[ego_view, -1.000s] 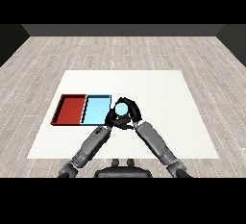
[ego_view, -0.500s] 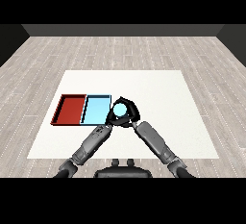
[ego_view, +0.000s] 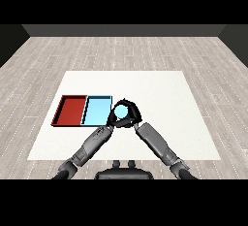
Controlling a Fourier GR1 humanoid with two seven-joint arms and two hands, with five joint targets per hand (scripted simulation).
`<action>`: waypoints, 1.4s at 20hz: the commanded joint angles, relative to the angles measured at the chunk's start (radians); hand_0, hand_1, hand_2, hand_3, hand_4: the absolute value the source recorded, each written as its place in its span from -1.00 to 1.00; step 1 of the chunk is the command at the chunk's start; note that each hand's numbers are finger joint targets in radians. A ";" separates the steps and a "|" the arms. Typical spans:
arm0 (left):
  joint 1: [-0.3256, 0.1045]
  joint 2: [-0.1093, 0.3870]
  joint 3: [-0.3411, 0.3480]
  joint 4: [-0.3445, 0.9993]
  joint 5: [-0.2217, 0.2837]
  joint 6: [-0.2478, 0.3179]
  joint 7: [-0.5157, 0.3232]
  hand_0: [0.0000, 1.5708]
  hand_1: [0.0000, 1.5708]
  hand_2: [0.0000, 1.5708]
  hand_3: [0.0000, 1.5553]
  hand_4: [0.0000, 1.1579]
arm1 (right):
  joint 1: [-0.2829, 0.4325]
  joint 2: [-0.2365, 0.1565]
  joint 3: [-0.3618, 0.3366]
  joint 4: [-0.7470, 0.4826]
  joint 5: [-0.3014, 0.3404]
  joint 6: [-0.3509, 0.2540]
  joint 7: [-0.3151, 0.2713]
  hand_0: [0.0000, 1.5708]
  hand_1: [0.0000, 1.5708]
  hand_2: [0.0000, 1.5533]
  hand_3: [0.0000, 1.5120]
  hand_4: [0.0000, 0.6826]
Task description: Pick the blue can and put it in the blue box
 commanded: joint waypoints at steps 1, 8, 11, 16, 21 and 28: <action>-0.003 -0.031 -0.002 -0.054 -0.049 0.061 0.076 0.00 0.00 0.08 -0.25 0.12 | 0.001 0.026 -0.052 -0.037 -0.003 0.050 0.038 0.89 0.89 0.88 0.86 0.73; -0.032 -0.031 0.022 0.081 0.108 0.062 -0.086 0.83 0.83 0.72 0.34 0.08 | 0.017 0.027 -0.037 -0.046 -0.008 0.032 0.043 0.86 0.86 0.87 0.86 0.69; -0.055 -0.031 0.008 0.017 0.120 0.108 -0.140 1.00 1.00 1.00 0.90 0.17 | 0.086 0.022 -0.040 -0.132 -0.001 0.042 0.073 0.70 0.70 0.77 0.74 0.38; -0.030 -0.032 0.022 0.040 0.132 0.128 -0.246 1.00 1.00 0.98 0.89 0.80 | 0.043 0.028 -0.046 -0.062 0.018 0.033 0.096 -1.00 -1.00 -1.00 -1.00 -1.00; 0.015 -0.032 0.058 0.011 0.119 0.071 -0.273 1.00 1.00 0.97 0.89 0.89 | 0.056 0.028 -0.017 -0.082 0.034 -0.008 0.092 -1.00 -1.00 -1.00 -1.00 -1.00; -0.014 -0.032 -0.004 0.079 0.089 0.167 -0.325 1.00 1.00 1.00 0.90 0.98 | 0.056 0.028 -0.063 -0.170 0.026 -0.047 0.133 -1.00 -1.00 -1.00 -1.00 -1.00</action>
